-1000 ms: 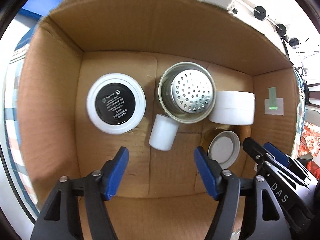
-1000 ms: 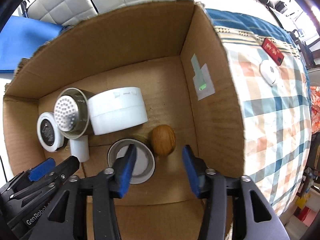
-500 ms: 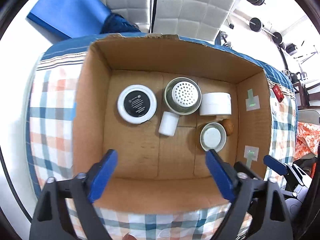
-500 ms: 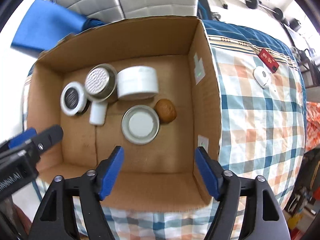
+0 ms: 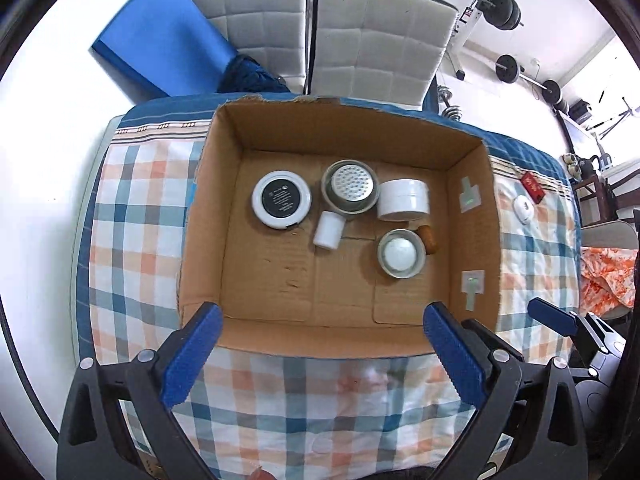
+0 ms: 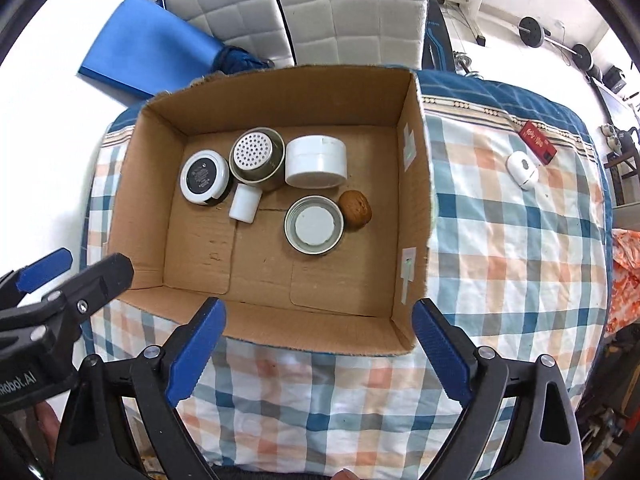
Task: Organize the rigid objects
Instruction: 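Withdraw both grippers from the box toward the white case and red box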
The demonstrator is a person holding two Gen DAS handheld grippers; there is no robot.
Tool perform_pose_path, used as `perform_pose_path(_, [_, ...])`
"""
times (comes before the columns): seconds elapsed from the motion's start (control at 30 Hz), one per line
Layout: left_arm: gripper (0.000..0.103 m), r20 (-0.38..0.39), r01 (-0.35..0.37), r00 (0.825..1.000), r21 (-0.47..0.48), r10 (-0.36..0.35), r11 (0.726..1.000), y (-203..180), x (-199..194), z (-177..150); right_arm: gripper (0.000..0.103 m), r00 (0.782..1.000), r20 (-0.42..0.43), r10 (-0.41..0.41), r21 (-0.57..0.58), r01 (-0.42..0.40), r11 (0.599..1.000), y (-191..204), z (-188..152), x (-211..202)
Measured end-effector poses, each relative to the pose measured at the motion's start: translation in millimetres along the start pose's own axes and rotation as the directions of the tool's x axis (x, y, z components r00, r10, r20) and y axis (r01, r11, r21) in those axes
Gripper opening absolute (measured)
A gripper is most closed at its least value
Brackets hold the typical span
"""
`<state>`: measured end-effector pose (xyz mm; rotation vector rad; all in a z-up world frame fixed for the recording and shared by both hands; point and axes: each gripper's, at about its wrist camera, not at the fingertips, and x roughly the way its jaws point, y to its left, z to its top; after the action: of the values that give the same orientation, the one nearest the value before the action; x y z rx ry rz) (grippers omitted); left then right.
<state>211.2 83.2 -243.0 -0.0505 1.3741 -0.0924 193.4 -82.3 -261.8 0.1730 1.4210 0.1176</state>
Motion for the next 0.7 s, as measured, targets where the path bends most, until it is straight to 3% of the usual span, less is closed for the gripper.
perform_pose_path(0.17, [0.103, 0.034, 0.018, 0.999, 0.029, -0.019, 0.999, -39.6, -11.8, 5.3, 0.096, 1.000, 0.020, 0.007, 0.031, -0.008, 0.999, -32.3, -1.1, -20.8])
perform_pose_path(0.37, [0.103, 0.054, 0.040, 0.997, 0.122, -0.047, 0.992, -123.1, -10.5, 24.9, 0.096, 0.998, 0.045, -0.035, 0.139, 0.029, 0.990, -113.5, 6.5, -43.9])
perform_pose_path(0.57, [0.103, 0.027, 0.055, 0.998, 0.200, -0.062, 0.978, -214.2, 23.6, 54.5, 0.096, 0.991, 0.052, -0.123, 0.270, 0.105, 0.957, -215.7, 22.5, -52.9])
perform_pose_path(0.7, [0.103, -0.002, 0.030, 1.000, 0.226, -0.030, 0.974, -265.6, 61.6, 77.8, 0.096, 0.986, 0.036, -0.160, 0.336, 0.139, 0.931, -276.0, 36.3, -45.1])
